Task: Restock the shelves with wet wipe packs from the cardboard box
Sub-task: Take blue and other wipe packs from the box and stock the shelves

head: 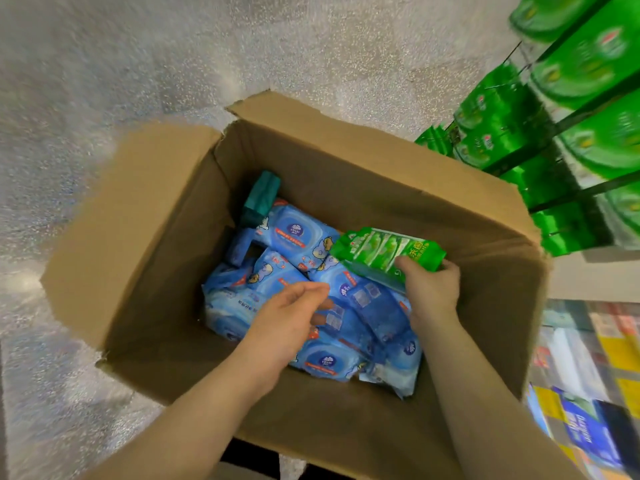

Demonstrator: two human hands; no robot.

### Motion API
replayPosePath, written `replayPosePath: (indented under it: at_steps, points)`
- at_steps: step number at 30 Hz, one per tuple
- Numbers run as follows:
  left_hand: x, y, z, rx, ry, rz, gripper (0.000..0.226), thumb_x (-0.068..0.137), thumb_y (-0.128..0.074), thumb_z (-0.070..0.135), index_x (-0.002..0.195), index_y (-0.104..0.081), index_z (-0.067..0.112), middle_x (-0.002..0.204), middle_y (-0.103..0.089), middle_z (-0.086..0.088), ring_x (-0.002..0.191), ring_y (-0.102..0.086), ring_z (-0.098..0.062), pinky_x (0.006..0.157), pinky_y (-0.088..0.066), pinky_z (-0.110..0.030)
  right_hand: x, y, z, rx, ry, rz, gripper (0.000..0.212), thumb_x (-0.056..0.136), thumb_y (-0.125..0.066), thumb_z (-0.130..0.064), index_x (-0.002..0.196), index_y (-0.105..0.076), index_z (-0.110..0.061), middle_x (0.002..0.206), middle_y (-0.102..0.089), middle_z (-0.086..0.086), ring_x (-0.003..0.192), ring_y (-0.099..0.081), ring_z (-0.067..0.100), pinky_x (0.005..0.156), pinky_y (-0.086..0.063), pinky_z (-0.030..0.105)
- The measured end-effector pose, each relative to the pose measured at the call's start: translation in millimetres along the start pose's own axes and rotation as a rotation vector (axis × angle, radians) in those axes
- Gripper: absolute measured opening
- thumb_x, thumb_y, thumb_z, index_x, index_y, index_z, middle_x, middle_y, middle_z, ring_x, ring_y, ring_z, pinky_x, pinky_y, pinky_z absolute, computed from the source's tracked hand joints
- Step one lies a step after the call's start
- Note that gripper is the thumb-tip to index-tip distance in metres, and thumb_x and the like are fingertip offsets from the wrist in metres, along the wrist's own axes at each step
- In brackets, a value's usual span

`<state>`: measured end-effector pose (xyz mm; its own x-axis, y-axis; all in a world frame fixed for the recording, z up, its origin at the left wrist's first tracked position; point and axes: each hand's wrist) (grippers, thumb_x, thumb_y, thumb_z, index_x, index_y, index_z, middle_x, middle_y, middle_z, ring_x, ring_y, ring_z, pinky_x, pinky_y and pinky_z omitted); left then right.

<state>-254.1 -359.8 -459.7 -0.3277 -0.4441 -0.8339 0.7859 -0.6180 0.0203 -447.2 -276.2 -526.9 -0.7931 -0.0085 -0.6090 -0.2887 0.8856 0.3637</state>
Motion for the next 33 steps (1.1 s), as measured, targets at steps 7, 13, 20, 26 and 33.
replayPosePath:
  at_steps: [7, 13, 20, 26, 33]
  points:
    - [-56, -73, 34, -0.084, 0.076, -0.260, 0.029, 0.098, -0.063, 0.045, 0.112, -0.065, 0.019, 0.106, -0.075, -0.008, 0.095, -0.072, -0.026, 0.095, -0.056, -0.040, -105, 127, -35, 0.343, 0.099, -0.047, 0.075, 0.071, -0.085, -0.013, 0.137, -0.051, -0.025, 0.126, -0.067, 0.014, 0.109, -0.070, 0.035, 0.094, -0.057, 0.057]
    - [-146, -173, 52, -0.126, -0.202, -0.485, 0.033, 0.095, -0.070, 0.015, 0.125, -0.061, 0.005, 0.103, -0.075, -0.008, 0.076, -0.071, -0.014, 0.060, -0.057, -0.022, -191, 248, -41, 0.437, 0.128, 0.021, 0.058, 0.081, -0.076, 0.002, 0.130, -0.048, -0.009, 0.110, -0.071, 0.025, 0.089, -0.073, 0.034, 0.081, -0.061, 0.051]
    - [-249, -263, 16, 0.134, -0.509, -0.773, 0.055, 0.082, -0.083, 0.004, 0.130, -0.058, 0.015, 0.099, -0.080, 0.003, 0.092, -0.076, -0.012, 0.076, -0.061, -0.027, -247, 397, -1, 0.340, 0.221, 0.044, 0.080, 0.052, -0.097, -0.051, 0.122, -0.071, -0.020, 0.114, -0.075, 0.017, 0.106, -0.072, 0.039, 0.095, -0.054, 0.064]
    - [-363, -341, -42, 0.347, -0.696, -1.026, 0.078, 0.081, -0.085, 0.007, 0.147, -0.048, 0.028, 0.109, -0.078, 0.007, 0.091, -0.076, -0.011, 0.076, -0.061, -0.026, -284, 522, 62, 0.466, 0.298, 0.249, 0.050, 0.073, -0.085, -0.050, 0.108, -0.073, -0.017, 0.094, -0.078, 0.013, 0.079, -0.073, 0.031, 0.066, -0.055, 0.042]
    - [-482, -425, -147, 0.504, -0.713, -1.365, 0.077, 0.077, -0.077, 0.017, 0.145, -0.045, 0.033, 0.119, -0.076, 0.003, 0.101, -0.075, -0.016, 0.084, -0.060, -0.032, -348, 646, 140, 0.543, 0.468, 0.571, 0.051, 0.078, -0.073, -0.067, 0.111, -0.073, -0.028, 0.104, -0.078, 0.005, 0.097, -0.075, 0.028, 0.089, -0.059, 0.055]
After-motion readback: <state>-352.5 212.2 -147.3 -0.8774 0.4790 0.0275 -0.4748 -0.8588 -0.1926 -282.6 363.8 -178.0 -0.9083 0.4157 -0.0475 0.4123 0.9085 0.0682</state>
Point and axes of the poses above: each hand's wrist, its own x-axis towards the middle knuckle, its own y-axis out of the back of the hand, z = x × y
